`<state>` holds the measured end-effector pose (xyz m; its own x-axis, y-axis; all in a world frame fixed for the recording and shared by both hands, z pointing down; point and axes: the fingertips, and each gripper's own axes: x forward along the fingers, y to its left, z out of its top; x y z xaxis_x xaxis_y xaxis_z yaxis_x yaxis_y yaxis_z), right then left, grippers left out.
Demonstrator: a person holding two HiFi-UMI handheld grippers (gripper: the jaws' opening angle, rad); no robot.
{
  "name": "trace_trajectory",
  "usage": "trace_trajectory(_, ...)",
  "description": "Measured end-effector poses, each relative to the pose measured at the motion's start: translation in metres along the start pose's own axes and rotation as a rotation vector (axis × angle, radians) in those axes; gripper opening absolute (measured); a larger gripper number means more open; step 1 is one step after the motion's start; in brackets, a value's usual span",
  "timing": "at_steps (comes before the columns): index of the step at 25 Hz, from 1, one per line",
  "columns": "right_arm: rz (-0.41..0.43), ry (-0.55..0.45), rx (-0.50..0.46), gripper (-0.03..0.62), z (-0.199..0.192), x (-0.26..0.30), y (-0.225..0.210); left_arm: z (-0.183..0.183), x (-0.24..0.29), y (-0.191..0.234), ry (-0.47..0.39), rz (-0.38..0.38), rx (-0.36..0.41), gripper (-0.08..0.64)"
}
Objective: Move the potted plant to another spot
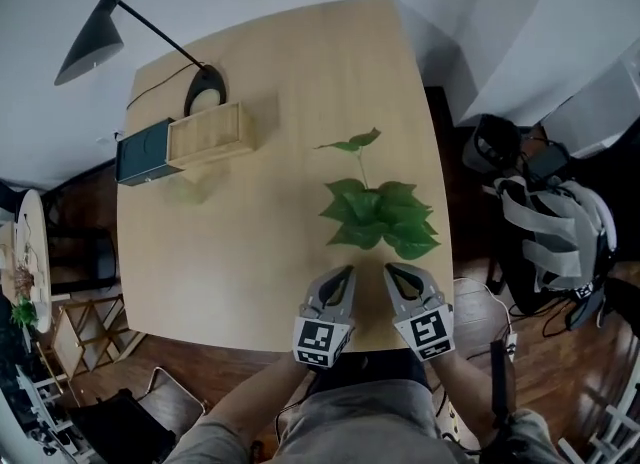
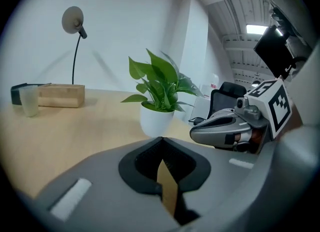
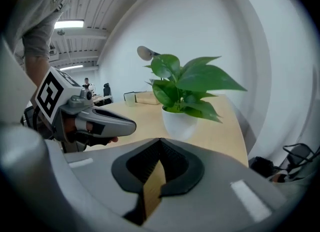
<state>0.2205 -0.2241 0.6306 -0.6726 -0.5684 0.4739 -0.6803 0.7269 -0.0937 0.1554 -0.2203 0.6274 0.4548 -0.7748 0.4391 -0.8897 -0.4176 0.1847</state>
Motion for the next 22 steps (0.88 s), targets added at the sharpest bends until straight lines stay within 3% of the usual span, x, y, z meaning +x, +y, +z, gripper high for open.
trace_trajectory(7,0.009,0.047,-0.008,0.005,-0.011,0.018,-0.017,-0.003,0.020,0.008,0.017,0.012,-0.025,-0.006)
trace_trajectory(12,0.029,0.074,-0.053,0.022,-0.010,0.033,-0.030,-0.002,0.032,0.019,0.027,0.023,0.012,-0.006)
trace_trajectory(15,0.056,0.094,-0.091,0.193,-0.008,0.042,-0.037,-0.004,0.036,0.029,0.045,0.034,0.018,-0.006)
trace_trajectory(18,0.081,0.102,-0.143,0.296,-0.008,0.051,-0.045,-0.002,0.037,0.035,0.061,0.056,0.015,-0.006)
trace_trajectory(22,0.129,0.077,-0.172,0.386,0.002,0.068,-0.048,-0.002,0.039,0.039,0.047,0.078,0.015,-0.006)
